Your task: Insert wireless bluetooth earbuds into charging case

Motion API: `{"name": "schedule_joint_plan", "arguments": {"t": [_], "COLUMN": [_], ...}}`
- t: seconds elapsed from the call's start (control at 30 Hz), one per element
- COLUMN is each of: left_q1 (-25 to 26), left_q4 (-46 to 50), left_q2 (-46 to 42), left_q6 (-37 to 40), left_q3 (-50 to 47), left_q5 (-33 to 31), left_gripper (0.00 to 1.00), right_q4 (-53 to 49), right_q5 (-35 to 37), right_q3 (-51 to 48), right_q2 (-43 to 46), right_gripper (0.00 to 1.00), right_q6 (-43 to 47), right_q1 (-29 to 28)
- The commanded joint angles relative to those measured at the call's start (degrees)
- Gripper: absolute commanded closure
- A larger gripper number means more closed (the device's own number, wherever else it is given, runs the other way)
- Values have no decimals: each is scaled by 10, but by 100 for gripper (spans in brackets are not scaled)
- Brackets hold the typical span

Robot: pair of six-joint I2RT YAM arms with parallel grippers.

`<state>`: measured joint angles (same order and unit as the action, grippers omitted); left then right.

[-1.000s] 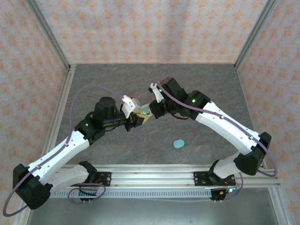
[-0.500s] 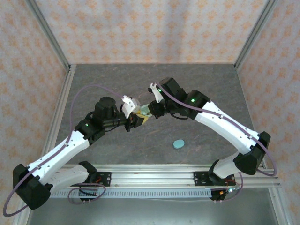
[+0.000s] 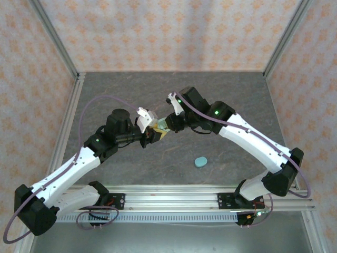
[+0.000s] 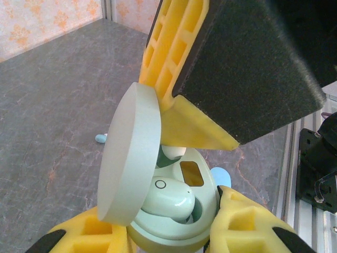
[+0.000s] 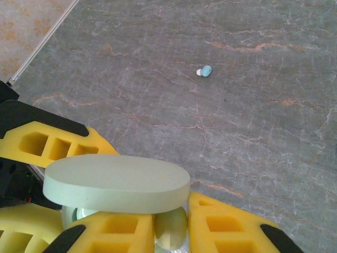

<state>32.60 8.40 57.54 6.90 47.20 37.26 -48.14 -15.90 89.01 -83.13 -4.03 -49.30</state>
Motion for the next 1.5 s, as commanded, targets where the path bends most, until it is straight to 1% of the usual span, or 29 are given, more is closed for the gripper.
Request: {"name": "schedule_joint_plan", "arguments": {"t": [0.0, 0.27, 0.4, 0.63, 1.13, 1.47], "left_q1": [-1, -1, -1, 0, -1, -1], "left_q4": [-28, -28, -28, -30, -36, -36], "left_q2": [-4, -6, -6, -6, -2, -4], "left_q6": [-1, -2, -2, -2, -3, -1], "left_q3": [1, 0, 0, -2, -1, -1], "left_q5": [11, 11, 10, 11, 12, 12], "left_gripper": [100, 100, 100, 100, 100, 100], "right_q4": [1, -2, -1, -2, 4, 14], "right_q5": [-53, -55, -55, -39, -51, -53], "right_q3": [22, 26, 27, 28, 28, 17], "right_q2": [-6, -6, -6, -6, -5, 2], "right_gripper": [78, 77, 74, 74, 74, 81], "right_q6": [-7, -9, -11, -11, -21, -23], "right_q1": [-10, -10, -10, -10, -10, -10]}}
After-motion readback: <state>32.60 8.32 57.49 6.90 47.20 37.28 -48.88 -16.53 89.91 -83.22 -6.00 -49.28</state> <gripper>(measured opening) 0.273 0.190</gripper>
